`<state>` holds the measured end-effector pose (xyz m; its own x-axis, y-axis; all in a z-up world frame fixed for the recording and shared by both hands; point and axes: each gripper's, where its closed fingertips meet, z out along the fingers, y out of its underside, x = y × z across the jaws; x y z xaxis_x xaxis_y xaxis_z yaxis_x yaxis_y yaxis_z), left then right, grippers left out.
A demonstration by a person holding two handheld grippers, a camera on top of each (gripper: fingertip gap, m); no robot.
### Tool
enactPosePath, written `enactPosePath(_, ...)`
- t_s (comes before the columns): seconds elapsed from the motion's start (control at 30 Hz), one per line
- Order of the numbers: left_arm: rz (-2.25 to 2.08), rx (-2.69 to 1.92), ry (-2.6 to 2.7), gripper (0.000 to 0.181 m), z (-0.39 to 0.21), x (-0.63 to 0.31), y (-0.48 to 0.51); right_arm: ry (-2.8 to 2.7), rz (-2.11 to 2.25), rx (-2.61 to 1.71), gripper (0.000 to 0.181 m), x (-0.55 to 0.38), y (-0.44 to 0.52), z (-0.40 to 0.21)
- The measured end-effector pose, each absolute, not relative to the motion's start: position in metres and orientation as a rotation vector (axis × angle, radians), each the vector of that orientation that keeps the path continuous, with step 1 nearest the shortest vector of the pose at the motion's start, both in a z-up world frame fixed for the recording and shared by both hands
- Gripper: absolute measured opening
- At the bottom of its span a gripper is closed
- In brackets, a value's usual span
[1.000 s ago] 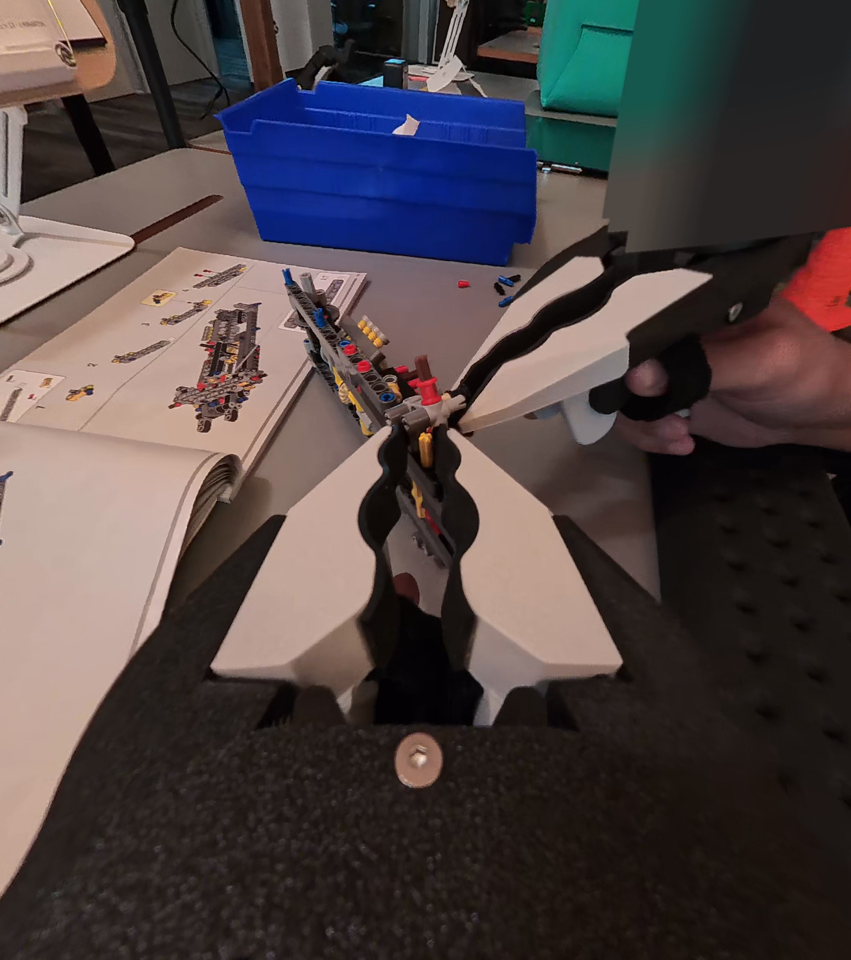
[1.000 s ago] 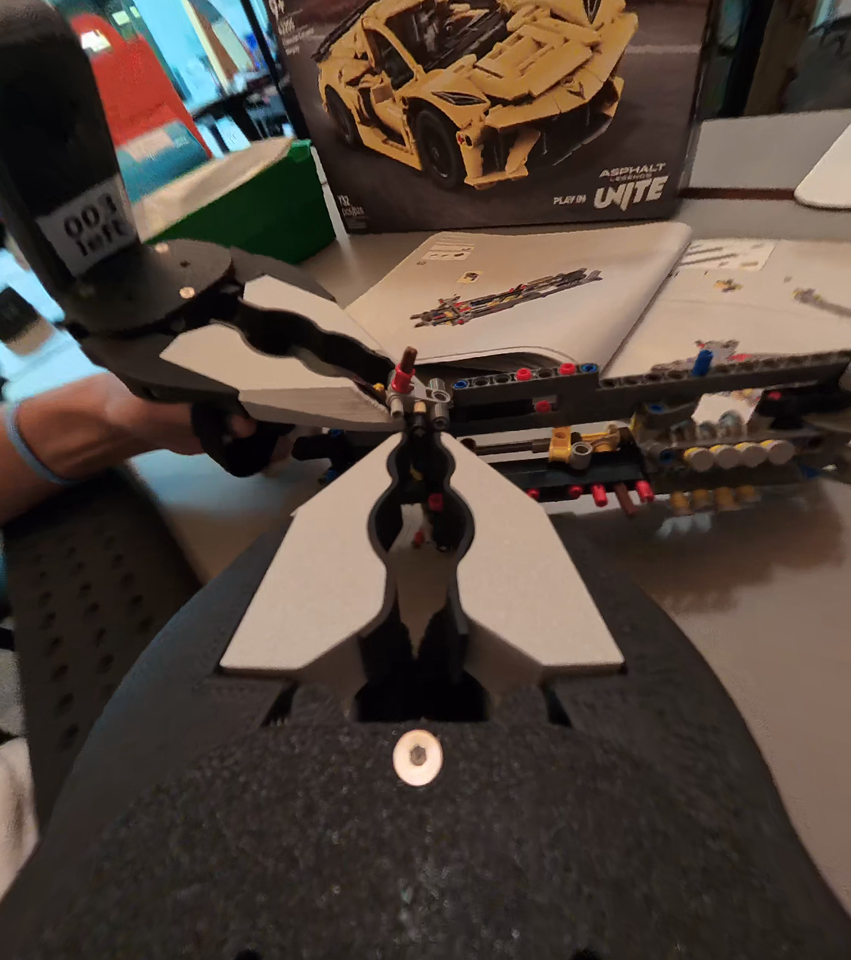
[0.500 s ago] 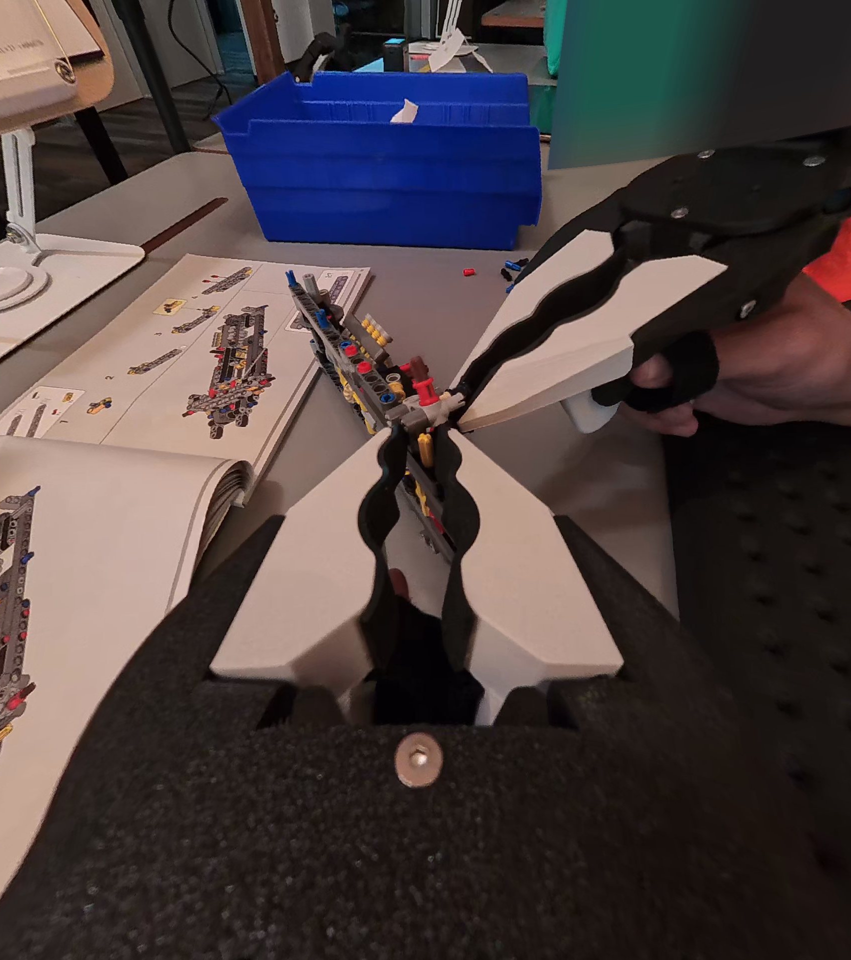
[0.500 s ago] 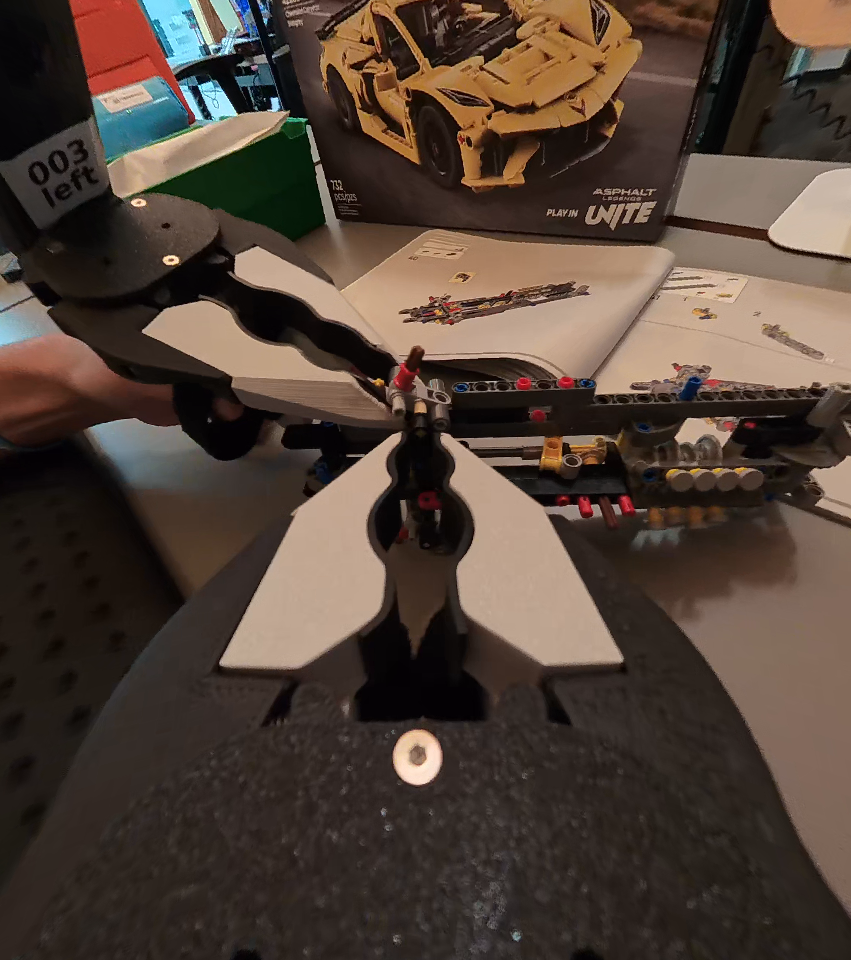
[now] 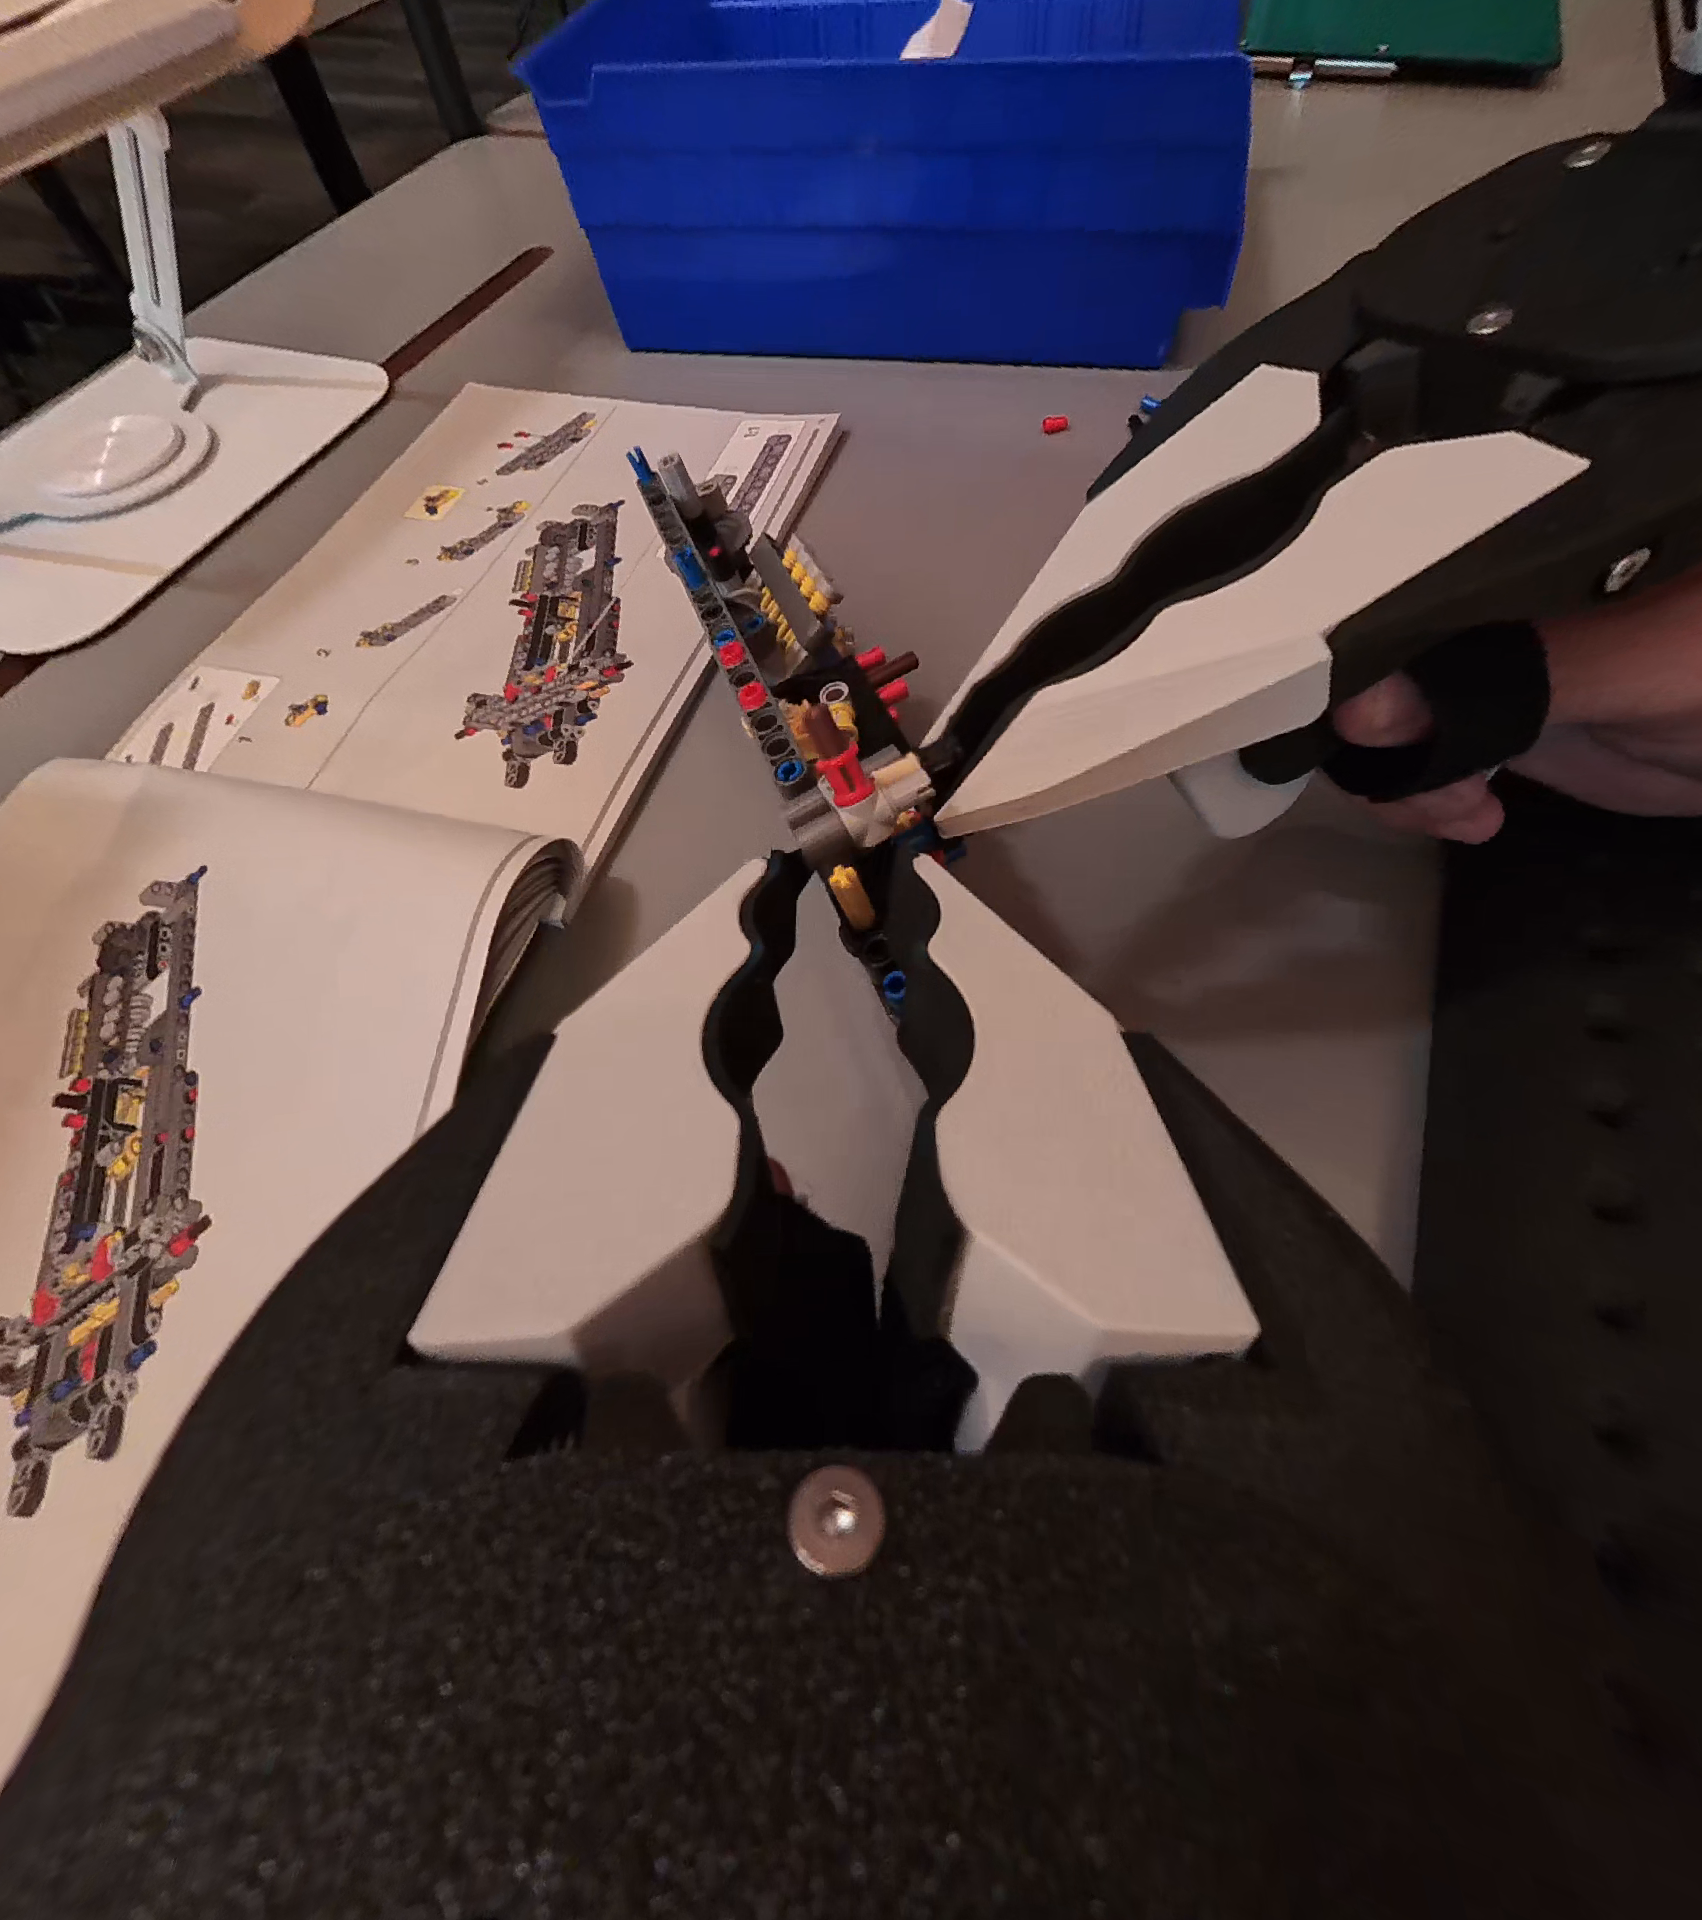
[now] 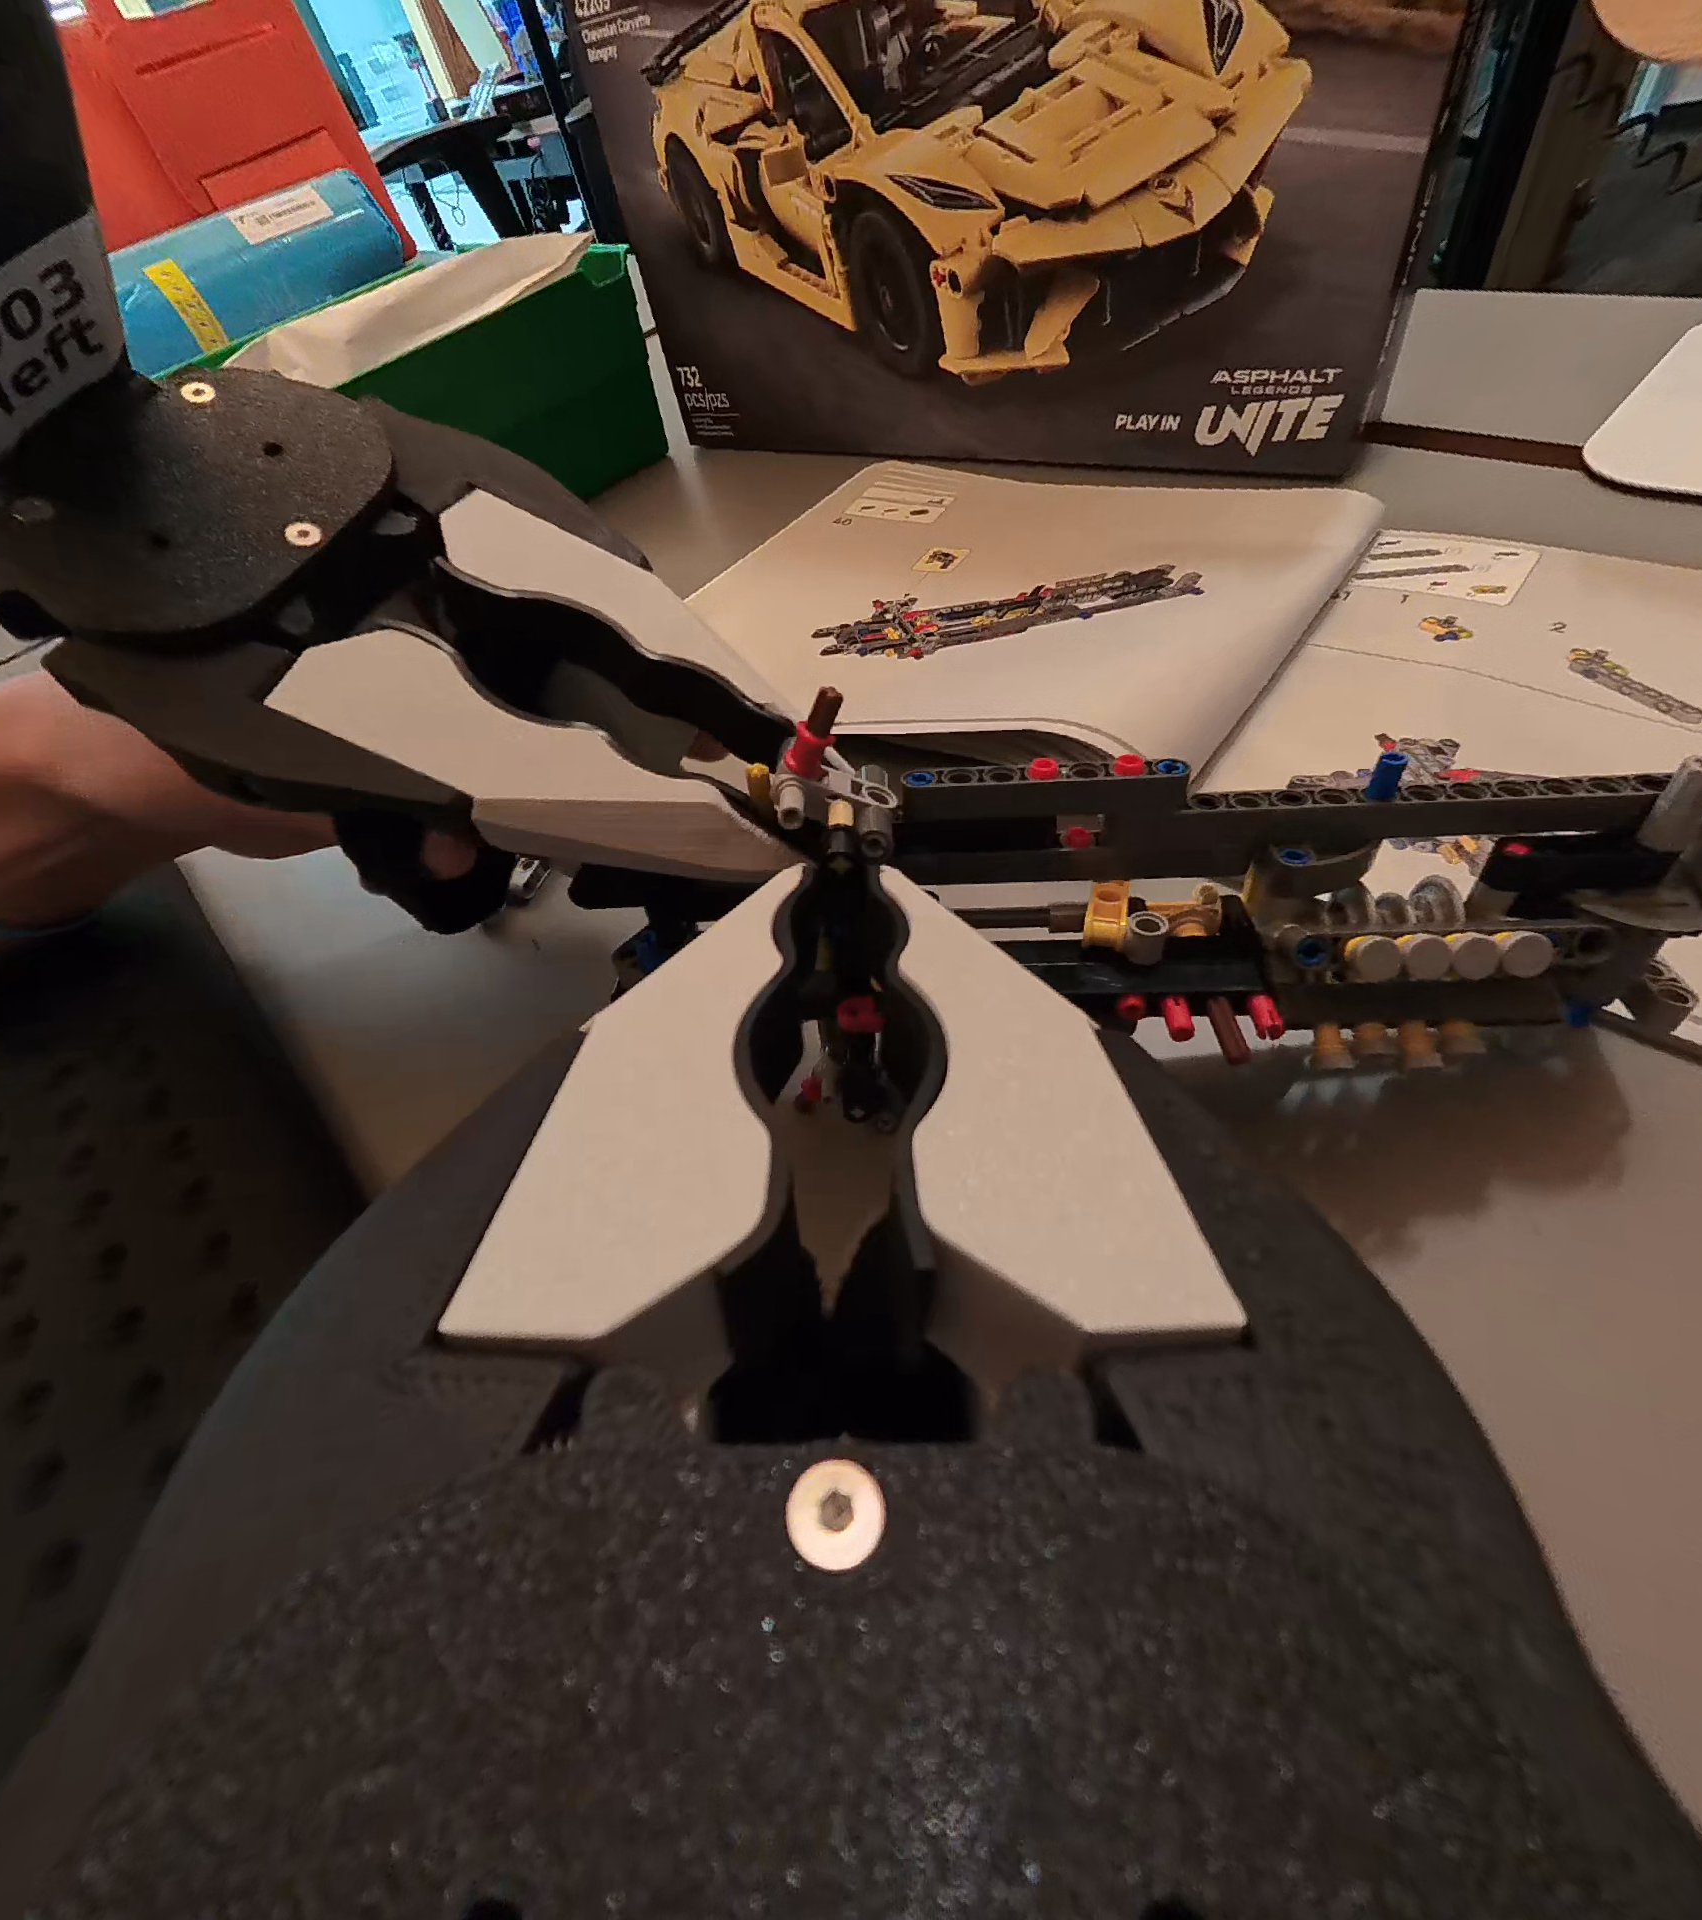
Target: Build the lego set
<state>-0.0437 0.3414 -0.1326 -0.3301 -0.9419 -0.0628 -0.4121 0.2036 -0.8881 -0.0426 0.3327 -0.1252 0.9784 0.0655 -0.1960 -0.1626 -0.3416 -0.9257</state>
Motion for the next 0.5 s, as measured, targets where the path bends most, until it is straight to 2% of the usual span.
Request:
enactPosePath(0.33, -1.015, -1.311, 1.875, 0.016, -0.138, -0.049, 0.345, 0.045, 0.212, -1.915, 0.007, -0.045, 0.337, -0.126)
enactPosePath(0.5, -1.070, -1.406, 1.891, 0.024, -0.143, -0.054, 0.345, 0.048, 0.211, -1.910, 0.007, -0.044, 0.336, -0.126)
